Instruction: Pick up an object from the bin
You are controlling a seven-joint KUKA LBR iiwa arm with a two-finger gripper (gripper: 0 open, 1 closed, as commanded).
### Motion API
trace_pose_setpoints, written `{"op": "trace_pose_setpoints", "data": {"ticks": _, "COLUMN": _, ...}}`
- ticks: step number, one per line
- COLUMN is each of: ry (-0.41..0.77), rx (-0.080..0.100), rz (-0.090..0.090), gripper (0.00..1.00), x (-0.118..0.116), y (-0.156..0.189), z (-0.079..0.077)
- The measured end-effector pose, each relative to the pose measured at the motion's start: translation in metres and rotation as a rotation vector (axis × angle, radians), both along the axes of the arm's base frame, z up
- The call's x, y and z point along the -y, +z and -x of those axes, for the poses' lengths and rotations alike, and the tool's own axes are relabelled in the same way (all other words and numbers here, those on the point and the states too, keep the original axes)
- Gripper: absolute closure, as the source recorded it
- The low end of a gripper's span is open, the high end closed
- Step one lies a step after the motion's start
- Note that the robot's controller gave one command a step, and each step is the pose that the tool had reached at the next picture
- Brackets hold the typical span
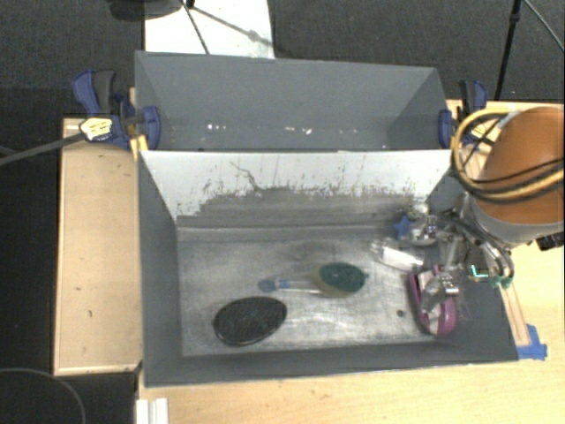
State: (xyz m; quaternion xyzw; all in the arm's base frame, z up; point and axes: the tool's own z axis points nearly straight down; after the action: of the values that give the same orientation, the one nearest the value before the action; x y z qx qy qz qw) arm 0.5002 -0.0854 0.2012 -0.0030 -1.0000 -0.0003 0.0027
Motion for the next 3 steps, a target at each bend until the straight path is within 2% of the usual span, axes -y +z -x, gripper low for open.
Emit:
{"op": "trace_pose_setpoints", "data": {"ticks": 1, "ry": -0.32, "rx": 0.016, "rz": -0.001, "gripper": 0.0, "x": 0.026, "y": -0.129, "z": -0.094}}
{"op": "trace_pose_setpoints", "data": {"ticks": 2, "ry": -0.359, "rx": 0.01, "rz": -0.007, "gripper": 0.0, "x": 0.041, "y": -0.099, "z": -0.081}}
{"op": "trace_pose_setpoints", "data": {"ticks": 3, "ry": -0.453, "rx": 0.009, "rz": -0.003, "gripper": 0.0, "x": 0.037, "y": -0.091, "z": -0.062}}
